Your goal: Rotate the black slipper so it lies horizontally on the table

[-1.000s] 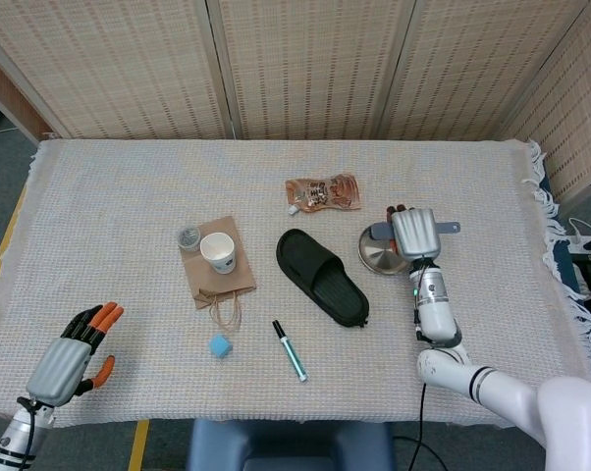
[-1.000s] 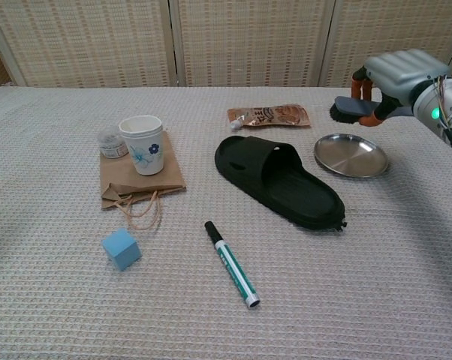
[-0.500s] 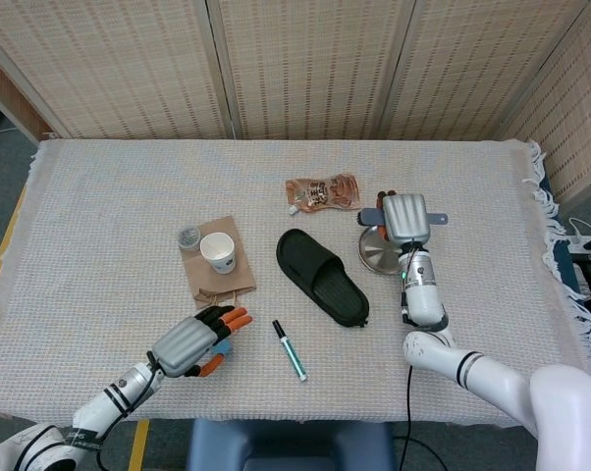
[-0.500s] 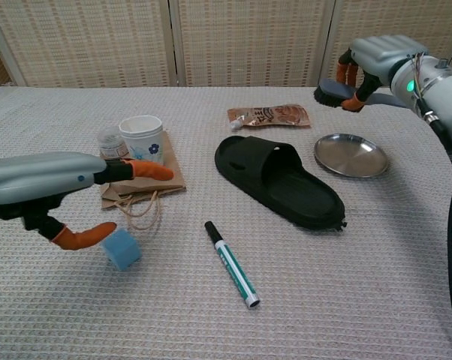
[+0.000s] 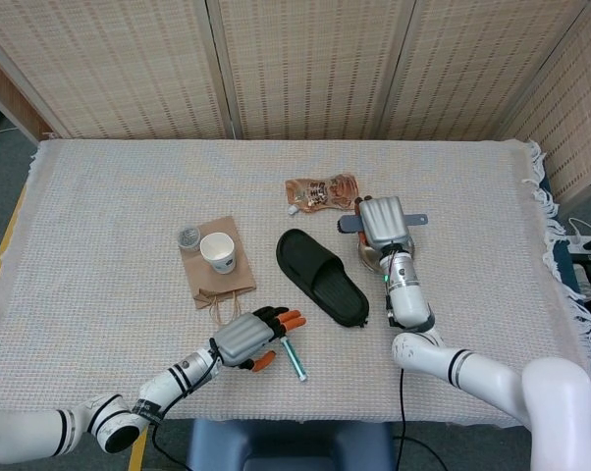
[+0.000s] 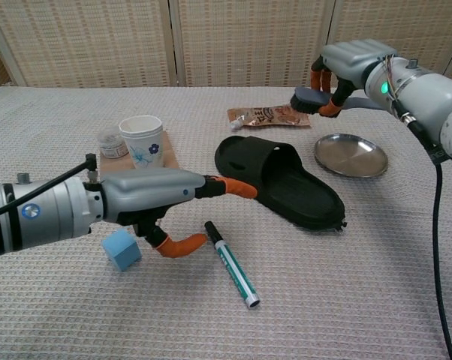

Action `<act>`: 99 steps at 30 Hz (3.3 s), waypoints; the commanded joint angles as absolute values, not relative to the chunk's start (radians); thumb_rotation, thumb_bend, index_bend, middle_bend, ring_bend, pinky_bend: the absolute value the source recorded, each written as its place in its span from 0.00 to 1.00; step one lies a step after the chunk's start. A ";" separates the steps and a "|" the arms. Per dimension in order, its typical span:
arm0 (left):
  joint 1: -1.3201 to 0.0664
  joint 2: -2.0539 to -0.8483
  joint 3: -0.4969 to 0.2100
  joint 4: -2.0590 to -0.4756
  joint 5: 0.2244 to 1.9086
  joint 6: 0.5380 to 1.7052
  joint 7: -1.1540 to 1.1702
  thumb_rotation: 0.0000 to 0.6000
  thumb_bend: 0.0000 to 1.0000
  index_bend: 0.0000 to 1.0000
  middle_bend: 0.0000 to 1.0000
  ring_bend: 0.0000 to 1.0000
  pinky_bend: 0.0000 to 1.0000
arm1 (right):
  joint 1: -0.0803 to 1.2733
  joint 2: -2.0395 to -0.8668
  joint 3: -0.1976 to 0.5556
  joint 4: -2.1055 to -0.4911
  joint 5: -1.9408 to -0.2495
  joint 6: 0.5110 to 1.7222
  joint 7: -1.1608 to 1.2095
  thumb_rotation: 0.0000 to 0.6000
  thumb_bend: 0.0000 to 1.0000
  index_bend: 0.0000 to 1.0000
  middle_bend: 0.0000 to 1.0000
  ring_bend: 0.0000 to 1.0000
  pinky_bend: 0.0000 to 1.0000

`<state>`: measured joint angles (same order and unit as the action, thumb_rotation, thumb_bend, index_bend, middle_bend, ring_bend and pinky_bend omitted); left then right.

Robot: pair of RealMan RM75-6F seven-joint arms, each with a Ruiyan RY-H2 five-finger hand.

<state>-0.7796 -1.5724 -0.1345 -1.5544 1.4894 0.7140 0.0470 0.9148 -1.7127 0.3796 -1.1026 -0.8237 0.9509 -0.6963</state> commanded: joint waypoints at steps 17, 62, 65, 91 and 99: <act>-0.964 -1.785 -0.176 -1.268 1.466 0.654 -0.041 1.00 0.57 0.00 0.00 0.00 0.11 | 1.001 -1.771 0.375 -1.043 -0.736 0.892 -0.709 1.00 0.44 0.91 0.61 0.58 0.90; -1.036 -1.844 -0.092 -1.142 1.489 0.696 -0.120 1.00 0.57 0.00 0.00 0.00 0.11 | 1.081 -1.735 0.250 -1.085 -0.702 0.807 -0.777 1.00 0.44 0.91 0.62 0.58 0.90; -1.038 -1.848 -0.089 -1.136 1.486 0.694 -0.121 1.00 0.57 0.00 0.00 0.00 0.11 | 1.086 -1.716 0.226 -1.089 -0.681 0.794 -0.820 1.00 0.44 0.91 0.62 0.58 0.90; -1.044 -1.827 -0.077 -1.134 1.511 0.735 -0.168 1.00 0.57 0.00 0.00 0.00 0.12 | 1.130 -1.716 0.265 -1.148 -0.672 0.785 -0.692 1.00 0.44 0.91 0.62 0.58 0.90; -1.047 -1.835 -0.073 -1.121 1.507 0.730 -0.171 1.00 0.57 0.00 0.00 0.00 0.12 | 1.133 -1.707 0.222 -1.130 -0.646 0.772 -0.727 1.00 0.44 0.91 0.62 0.58 0.90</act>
